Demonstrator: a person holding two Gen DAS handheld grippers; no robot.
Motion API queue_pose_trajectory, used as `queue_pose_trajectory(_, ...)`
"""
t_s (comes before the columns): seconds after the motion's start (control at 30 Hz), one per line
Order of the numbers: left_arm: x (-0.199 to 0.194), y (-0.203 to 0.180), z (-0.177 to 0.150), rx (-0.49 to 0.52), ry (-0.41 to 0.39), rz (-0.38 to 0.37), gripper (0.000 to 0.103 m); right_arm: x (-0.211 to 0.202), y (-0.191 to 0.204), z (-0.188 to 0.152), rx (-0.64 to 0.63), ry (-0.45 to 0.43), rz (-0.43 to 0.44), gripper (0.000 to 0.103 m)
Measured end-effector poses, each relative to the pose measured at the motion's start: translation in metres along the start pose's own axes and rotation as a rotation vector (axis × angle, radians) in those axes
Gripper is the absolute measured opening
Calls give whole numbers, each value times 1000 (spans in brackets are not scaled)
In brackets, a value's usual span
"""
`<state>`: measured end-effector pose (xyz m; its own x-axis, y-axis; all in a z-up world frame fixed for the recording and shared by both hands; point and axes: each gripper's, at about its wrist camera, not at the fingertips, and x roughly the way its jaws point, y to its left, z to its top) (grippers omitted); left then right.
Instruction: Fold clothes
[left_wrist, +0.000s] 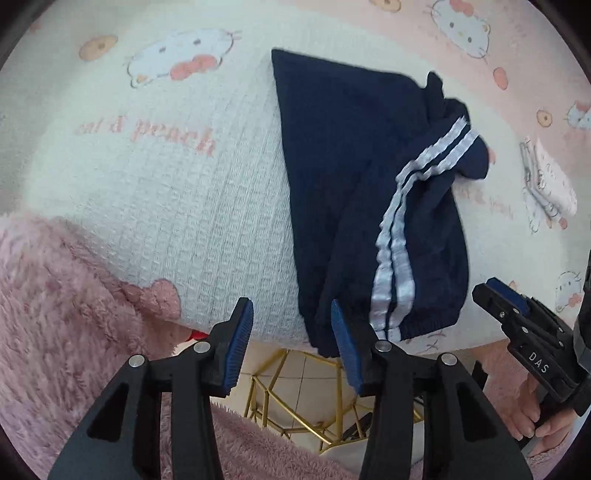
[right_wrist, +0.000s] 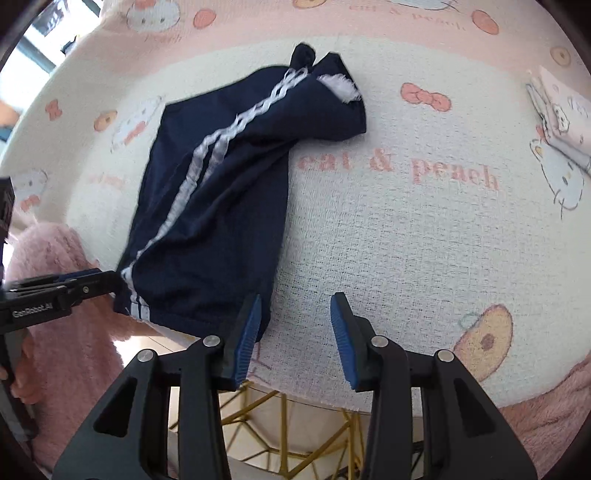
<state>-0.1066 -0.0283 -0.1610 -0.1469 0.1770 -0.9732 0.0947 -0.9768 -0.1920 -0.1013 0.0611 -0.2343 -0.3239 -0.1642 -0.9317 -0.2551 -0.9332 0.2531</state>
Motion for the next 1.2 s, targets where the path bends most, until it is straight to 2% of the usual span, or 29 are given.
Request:
queue_pose_trajectory(0.1, -14, -21, 30, 112, -81, -39, 46, -30, -19, 16, 54, -72, 19, 39)
queue_pose_trajectory(0.17, -15, -34, 52, 184, -120, -58, 46, -41, -27, 34, 51, -99, -26, 39)
queue_pose_trajectory(0.23, -7, -54, 75, 236, -137, -98, 46, -41, -23, 55, 17, -113, -118, 39)
queue_pose_trajectory(0.3, 19, -86, 103, 274, -129, -122, 46, -39, -22, 73, -24, -118, -169, 39)
queue_pose_trajectory(0.4, 52, -117, 125, 310, -99, -153, 46, -42, -40, 86, -37, -109, -167, 39)
queue_pose_trajectory(0.53, 71, -130, 135, 336, -43, -161, 46, -15, -34, 98, -60, -73, -182, 39)
queue_pose_trajectory(0.63, 82, -137, 132, 359, -10, -194, 46, 5, -29, 103, -85, -36, -197, 39)
queue_pose_trajectory(0.7, 83, -142, 126, 395, -3, -207, 39, 14, -28, 105, -97, -19, -206, 39)
queue_pose_trajectory(0.73, 83, -144, 122, 415, -2, -208, 20, 18, -28, 106, -103, -11, -211, 39)
queue_pose_trajectory(0.77, 84, -145, 119, 430, -6, -201, 6, 23, -28, 107, -105, -4, -213, 39)
queue_pose_trajectory(0.8, 84, -147, 116, 443, -12, -192, 5, 25, -28, 107, -104, 3, -215, 39)
queue_pose_trajectory(0.93, 61, -129, 116, 384, -68, -237, 4, 21, -27, 108, -91, 5, -215, 39)
queue_pose_trajectory(1.03, 35, -101, 124, 294, -141, -250, 4, 4, -27, 113, -77, -43, -203, 39)
queue_pose_trajectory(1.1, 17, -77, 129, 238, -184, -242, 4, -6, -27, 120, -68, -72, -200, 40)
queue_pose_trajectory(1.2, 2, -42, 137, 171, -230, -178, 4, -8, -23, 135, -84, -91, -198, 41)
